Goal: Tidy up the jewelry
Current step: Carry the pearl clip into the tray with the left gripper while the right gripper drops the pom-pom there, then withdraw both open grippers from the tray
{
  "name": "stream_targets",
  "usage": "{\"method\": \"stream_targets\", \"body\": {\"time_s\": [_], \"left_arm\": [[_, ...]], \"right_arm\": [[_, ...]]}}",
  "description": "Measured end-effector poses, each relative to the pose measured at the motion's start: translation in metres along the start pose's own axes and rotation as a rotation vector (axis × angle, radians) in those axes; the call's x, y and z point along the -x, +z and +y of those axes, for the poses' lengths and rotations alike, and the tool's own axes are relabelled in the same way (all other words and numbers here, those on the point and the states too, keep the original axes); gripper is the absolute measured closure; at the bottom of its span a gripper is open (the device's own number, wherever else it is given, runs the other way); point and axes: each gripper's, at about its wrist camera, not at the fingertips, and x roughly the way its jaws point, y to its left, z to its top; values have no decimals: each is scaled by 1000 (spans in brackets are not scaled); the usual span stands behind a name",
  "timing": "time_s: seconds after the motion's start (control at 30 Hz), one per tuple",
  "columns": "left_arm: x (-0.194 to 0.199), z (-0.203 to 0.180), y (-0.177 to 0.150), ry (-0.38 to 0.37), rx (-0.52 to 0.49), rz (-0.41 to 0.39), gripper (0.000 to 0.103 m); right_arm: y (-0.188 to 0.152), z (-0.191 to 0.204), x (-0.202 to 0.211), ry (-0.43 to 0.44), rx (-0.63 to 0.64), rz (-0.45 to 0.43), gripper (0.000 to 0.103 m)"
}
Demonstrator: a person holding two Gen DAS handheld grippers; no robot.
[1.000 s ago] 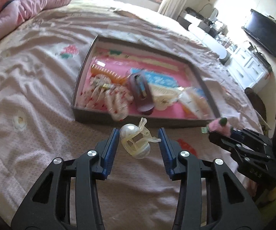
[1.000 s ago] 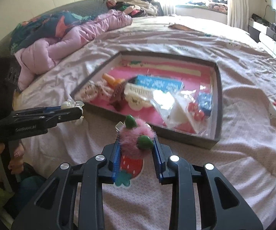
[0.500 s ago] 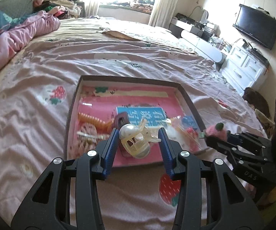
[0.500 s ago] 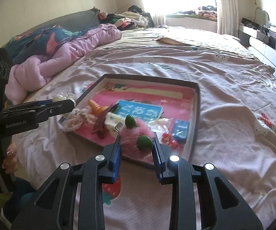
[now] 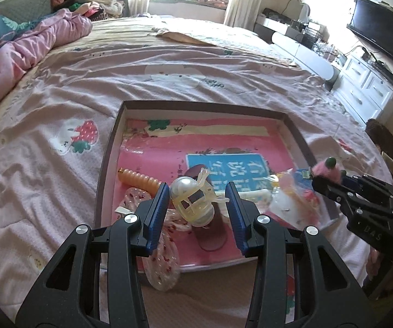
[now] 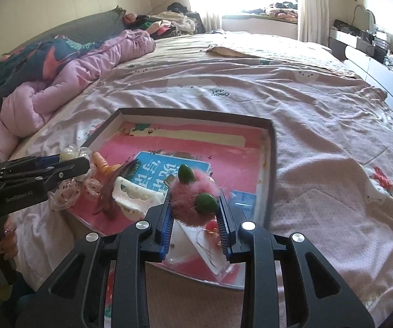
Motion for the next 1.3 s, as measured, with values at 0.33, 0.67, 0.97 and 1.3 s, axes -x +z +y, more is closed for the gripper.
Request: {"method": "stream_targets", "body": {"time_s": [0.33,0.67,0.97,1.3], "left_arm": [[-12,19,-2,23,30,25,69],[2,18,-7,30,30,14,60],[37,6,-16,30,26,-24,46],[86,-8,-42,47,25,-72,31]], "right_arm": [[-2,31,-26,56,54,53,73],[-9,35,-10,61,44,49,56],[-19,32,36,29,35,-19,30],[-36,34,88,9,29,-86,12]]}}
